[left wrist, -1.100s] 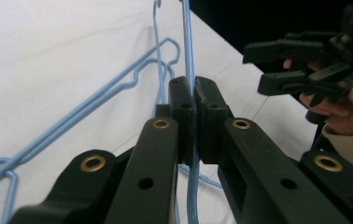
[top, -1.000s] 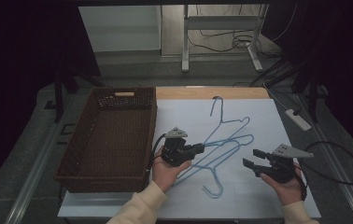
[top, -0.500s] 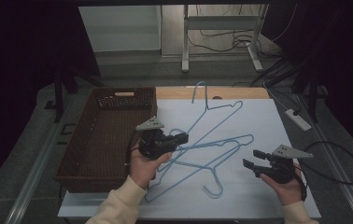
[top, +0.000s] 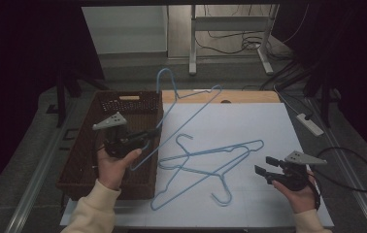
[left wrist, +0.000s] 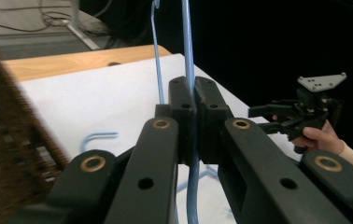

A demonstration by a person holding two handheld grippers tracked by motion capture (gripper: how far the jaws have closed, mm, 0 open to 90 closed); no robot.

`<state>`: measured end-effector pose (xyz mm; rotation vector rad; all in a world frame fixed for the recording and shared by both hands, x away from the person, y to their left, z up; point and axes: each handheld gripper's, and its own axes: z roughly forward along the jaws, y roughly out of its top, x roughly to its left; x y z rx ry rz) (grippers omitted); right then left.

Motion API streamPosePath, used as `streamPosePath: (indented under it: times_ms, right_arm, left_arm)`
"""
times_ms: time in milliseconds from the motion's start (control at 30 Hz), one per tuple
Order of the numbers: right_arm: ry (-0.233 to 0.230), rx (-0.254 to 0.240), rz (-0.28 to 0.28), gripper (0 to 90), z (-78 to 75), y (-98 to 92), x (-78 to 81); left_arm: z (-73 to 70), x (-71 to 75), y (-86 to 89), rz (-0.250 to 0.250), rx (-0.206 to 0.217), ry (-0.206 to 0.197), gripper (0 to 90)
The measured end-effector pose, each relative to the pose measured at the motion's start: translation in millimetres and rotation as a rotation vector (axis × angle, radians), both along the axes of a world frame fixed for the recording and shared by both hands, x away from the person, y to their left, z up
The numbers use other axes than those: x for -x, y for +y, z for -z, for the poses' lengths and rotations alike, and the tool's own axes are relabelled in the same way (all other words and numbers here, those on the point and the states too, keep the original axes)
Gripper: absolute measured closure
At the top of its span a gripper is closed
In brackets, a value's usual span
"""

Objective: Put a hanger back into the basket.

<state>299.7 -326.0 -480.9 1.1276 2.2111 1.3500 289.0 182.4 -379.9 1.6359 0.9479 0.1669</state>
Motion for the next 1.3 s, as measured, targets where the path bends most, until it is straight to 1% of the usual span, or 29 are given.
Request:
streamPosePath:
  times_ms: [33,133,267,300,333,367,467,567,600,633,700,767,800,900,1067,1200,1300]
  right_arm:
    - [-0.002,0.003,-0.001,36.8,0.3,0.3,-0.3]
    - [0.002,0.017,0.01,36.7,1.0,1.2,-0.5]
    - [0.007,0.022,0.016,36.8,1.9,0.8,-1.1]
    - [0.006,0.021,0.016,36.8,1.9,0.7,-1.0]
    - [0.005,0.02,0.016,36.9,1.7,0.5,-0.8]
    - [0.005,0.02,0.016,36.9,1.7,0.5,-0.8]
    - [0.005,0.021,0.016,36.9,1.8,0.7,-0.6]
    - [0.005,0.02,0.014,36.9,1.6,0.5,-0.3]
    - [0.005,0.019,0.015,36.9,1.7,0.4,-0.2]
    - [0.005,0.019,0.015,36.9,1.7,0.4,-0.2]
    - [0.008,0.019,0.016,36.9,1.8,-0.4,-0.3]
    - [0.008,0.018,0.016,36.9,2.2,-0.6,-0.5]
    - [0.008,0.018,0.016,36.9,2.2,-0.6,-0.5]
    - [0.013,0.021,0.014,36.9,2.5,-0.2,-0.3]
    - [0.016,0.025,0.011,36.9,3.2,0.6,-0.2]
    - [0.018,0.026,0.013,36.9,3.6,0.4,-0.2]
    - [0.022,0.03,0.011,36.9,4.1,1.2,-0.5]
  left_arm:
    - [-0.5,0.8,8.6,-0.014,-0.001,-0.002,86.9]
    - [-1.3,3.0,25.1,-0.041,-0.003,-0.008,86.9]
    - [-0.1,4.5,45.9,-0.074,-0.011,-0.005,86.9]
    - [0.1,4.7,48.4,-0.078,-0.015,-0.006,86.9]
    - [1.1,5.4,56.5,-0.092,-0.018,-0.007,86.9]
    - [1.1,5.4,56.5,-0.092,-0.018,-0.007,86.9]
    - [3.8,6.4,70.1,-0.121,-0.026,-0.008,86.9]
    - [6.6,5.7,81.4,-0.139,-0.033,-0.006,86.9]
    - [8.7,4.9,88.8,-0.147,-0.035,-0.001,86.9]
    - [8.7,4.9,88.8,-0.147,-0.035,-0.001,86.9]
    - [13.0,3.8,100.3,-0.157,-0.042,0.009,86.9]
    - [15.8,3.6,106.5,-0.162,-0.053,0.016,86.9]
    - [15.8,3.6,106.5,-0.162,-0.053,0.016,86.9]
    - [20.9,5.1,116.5,-0.173,-0.067,0.025,86.9]
    - [26.0,9.9,127.1,-0.174,-0.075,0.028,86.9]
    - [30.1,13.8,135.7,-0.175,-0.082,0.039,86.9]
    - [31.8,13.7,139.5,-0.181,-0.083,0.043,86.9]
